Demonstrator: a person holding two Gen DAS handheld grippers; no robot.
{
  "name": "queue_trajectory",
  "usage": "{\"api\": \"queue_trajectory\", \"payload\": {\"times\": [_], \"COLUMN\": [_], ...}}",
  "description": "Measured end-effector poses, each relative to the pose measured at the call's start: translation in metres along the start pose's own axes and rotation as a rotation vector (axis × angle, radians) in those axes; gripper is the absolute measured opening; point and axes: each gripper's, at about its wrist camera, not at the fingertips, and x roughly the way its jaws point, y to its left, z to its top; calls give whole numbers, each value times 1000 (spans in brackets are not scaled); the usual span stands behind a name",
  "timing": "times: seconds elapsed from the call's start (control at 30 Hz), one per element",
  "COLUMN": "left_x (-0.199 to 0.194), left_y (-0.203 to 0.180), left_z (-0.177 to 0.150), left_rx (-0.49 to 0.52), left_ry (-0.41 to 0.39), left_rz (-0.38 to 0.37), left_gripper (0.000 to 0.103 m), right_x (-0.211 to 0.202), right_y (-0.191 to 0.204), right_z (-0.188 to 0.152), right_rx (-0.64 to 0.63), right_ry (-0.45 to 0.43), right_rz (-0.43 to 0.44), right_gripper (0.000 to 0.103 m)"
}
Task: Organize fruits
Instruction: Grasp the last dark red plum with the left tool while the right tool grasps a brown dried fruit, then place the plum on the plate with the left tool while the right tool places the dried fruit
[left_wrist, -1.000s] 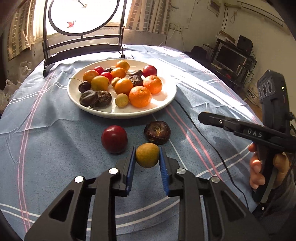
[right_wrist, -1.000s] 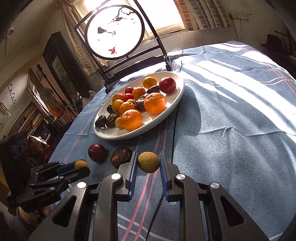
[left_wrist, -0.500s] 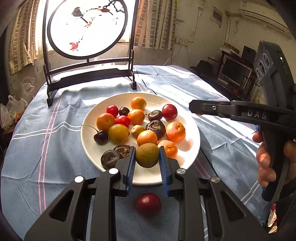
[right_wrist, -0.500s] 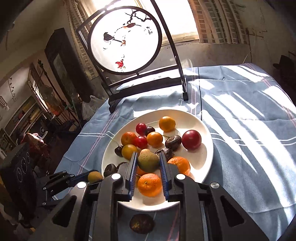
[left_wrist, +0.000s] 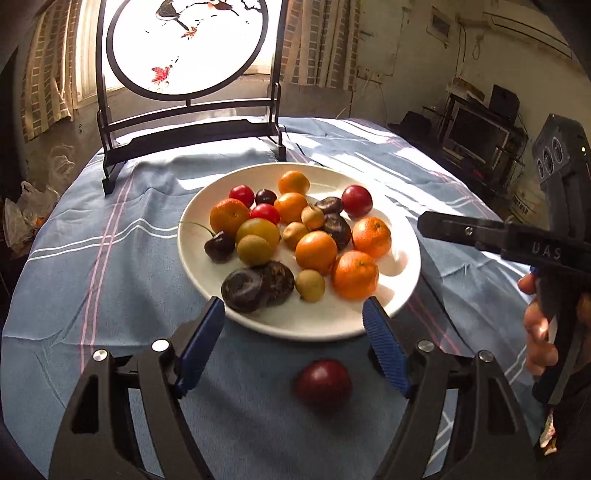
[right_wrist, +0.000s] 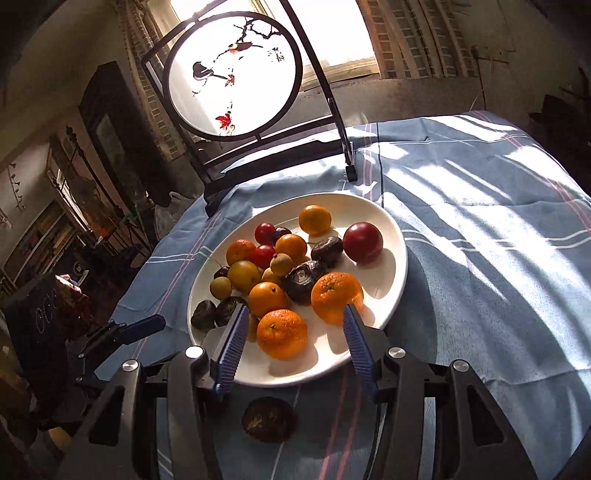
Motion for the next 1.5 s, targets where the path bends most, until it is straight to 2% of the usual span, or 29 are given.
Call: {"api": "queue_trajectory", "payload": {"times": [0.17, 0.3, 0.33, 0.37, 0.4, 0.43, 0.5, 0.63, 0.73, 0.87, 0.9, 0.93, 1.03, 1.2, 1.33, 1.5], "left_x": [9, 28, 32, 32, 31, 28, 16, -15, -36, -46, -46, -47, -49, -54, -45, -16], "left_y": [-12, -11, -9, -8, -9, -9, -13, -9, -7, -4, -3, -2, 2, 0, -7, -4], "left_z": [-30, -30, -30, -29, -29, -30, -32, -42, -49, -59, -61, -62, -62, -47, -13, 35], "left_rx": [67, 48, 36, 26, 21, 17, 28, 12, 12, 11, 11, 8, -12, -17, 4, -28], "left_ry": [80, 148, 160, 157, 156, 151, 116, 65, 48, 57, 59, 59, 47, 5, -27, -44], "left_rz": [18, 17, 9, -2, -28, -48, -21, -32, -38, -31, -28, -26, -28, -56, -66, -76], "left_gripper": [81, 80, 77, 69, 46, 37, 37, 37, 37, 37, 37, 37, 37, 37, 37, 37], "right_x": [-11, -9, -8, -8, -9, -10, -9, 6, 19, 44, 48, 49, 35, -13, -28, -9], "right_y": [-2, 1, 4, 7, 9, 11, 14, 32, 54, 68, 67, 67, 65, 49, 29, 16], "right_z": [-41, -52, -54, -54, -55, -55, -55, -60, -67, -72, -73, -72, -69, -44, -11, 30], "right_rx": [-7, -24, -37, -53, -69, -83, -115, -232, -369, -442, -440, -424, -384, -278, -198, -144], "right_ry": [7, 35, 44, 53, 57, 61, 84, 176, 182, 236, 252, 261, 223, 109, 52, 32], "right_rz": [5, 15, 12, 7, -1, -11, -30, -28, -101, -167, -182, -161, -160, -64, -62, -64], "right_gripper": [59, 59, 59, 59, 59, 59, 59, 58, 58, 59, 51, 41, 41, 41, 41, 41]}}
